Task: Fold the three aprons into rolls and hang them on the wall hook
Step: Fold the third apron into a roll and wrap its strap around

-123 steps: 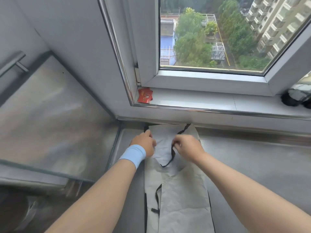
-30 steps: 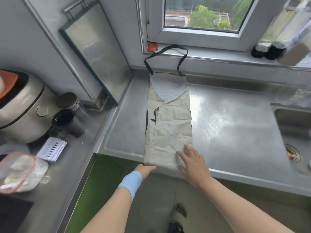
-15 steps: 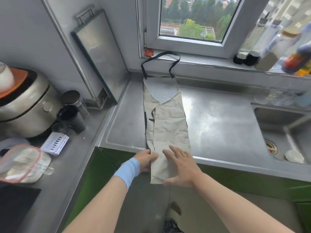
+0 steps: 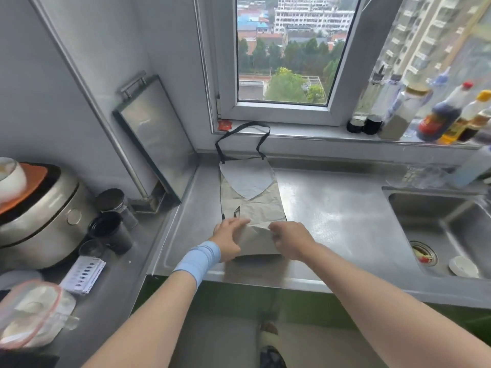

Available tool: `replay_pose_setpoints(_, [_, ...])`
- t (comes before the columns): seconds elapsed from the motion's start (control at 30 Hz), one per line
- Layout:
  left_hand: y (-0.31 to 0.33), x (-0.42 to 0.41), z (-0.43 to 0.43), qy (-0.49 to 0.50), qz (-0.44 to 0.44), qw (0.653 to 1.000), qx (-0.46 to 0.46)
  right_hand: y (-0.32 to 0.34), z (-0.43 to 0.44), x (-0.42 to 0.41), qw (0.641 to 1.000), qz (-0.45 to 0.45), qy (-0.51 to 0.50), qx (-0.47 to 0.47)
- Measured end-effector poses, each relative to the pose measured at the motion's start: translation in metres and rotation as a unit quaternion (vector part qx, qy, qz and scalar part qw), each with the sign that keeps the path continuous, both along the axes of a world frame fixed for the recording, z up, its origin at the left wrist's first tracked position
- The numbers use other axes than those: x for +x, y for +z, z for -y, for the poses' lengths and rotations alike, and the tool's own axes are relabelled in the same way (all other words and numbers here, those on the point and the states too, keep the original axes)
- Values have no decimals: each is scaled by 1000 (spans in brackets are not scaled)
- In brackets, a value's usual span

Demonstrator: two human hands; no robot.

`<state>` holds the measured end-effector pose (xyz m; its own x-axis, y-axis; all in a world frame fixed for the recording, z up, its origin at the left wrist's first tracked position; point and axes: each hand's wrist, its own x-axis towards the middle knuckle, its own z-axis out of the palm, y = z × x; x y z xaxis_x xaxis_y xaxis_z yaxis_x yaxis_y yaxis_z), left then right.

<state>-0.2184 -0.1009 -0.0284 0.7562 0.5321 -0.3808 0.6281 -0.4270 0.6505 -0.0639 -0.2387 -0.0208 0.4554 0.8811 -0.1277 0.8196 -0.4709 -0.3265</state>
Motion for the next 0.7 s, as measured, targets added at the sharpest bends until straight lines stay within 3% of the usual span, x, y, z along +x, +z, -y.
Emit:
replay_pose_setpoints(0.07, [3,16,-14,-28,-19,999,12,5,-18,19,1000,-5,14,-3])
replay_pose_setpoints(0.27, [-3,74,-78,79,-60,992,84,-13,-89,88,998,17,56,19])
replay_pose_setpoints(0.37, [-14,101,-110,143,-70,986,40,-32,-123,116,995,57,61,63])
replay_pose_setpoints(0.5, [-51,127,-142,267,-46,957,-101,-59,-145,147,994,71,63,60])
replay_pose_setpoints(0.57, [-69,133,-147,253,-77,960,-95,-71,-144,157,995,49,80,27])
replay_pose_setpoints(0.7, [-87,141,-143,125,-89,988,28,-93,-138,166,985,-40,118,-119])
